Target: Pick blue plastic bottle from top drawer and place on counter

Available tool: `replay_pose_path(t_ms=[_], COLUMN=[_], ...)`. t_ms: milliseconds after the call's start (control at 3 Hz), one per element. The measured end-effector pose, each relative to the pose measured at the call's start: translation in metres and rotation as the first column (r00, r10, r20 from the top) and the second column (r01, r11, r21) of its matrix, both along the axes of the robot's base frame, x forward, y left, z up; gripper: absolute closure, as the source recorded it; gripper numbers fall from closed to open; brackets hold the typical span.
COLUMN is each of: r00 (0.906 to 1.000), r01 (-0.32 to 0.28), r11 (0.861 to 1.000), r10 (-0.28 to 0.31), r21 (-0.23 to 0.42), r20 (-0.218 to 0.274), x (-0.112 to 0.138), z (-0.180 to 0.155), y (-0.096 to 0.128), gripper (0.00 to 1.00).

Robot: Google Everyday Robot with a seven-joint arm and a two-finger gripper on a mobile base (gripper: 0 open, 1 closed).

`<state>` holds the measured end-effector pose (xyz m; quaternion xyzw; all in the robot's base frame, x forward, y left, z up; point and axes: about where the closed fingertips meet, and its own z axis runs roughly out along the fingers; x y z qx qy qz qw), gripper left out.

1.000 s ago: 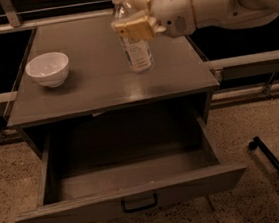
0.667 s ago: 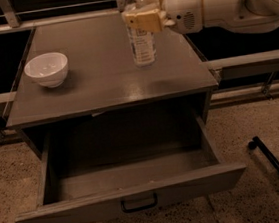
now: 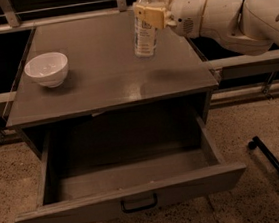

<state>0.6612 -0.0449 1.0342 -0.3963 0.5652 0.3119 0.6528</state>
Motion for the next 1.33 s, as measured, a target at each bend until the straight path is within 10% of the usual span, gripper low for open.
replay_pose_path(t_ms=[667, 1333], r00=[0.9963, 0.9957], r01=[0.083, 0.092], r11=[0.995, 0.992], r10=[-0.084, -0.092], r21=[-0.063, -0.081], r20=[-0.018, 0.002], x=[0.024, 0.023], z=[-0.049, -0.066], y=[-0.005, -0.006], gripper=[1.00, 0.50])
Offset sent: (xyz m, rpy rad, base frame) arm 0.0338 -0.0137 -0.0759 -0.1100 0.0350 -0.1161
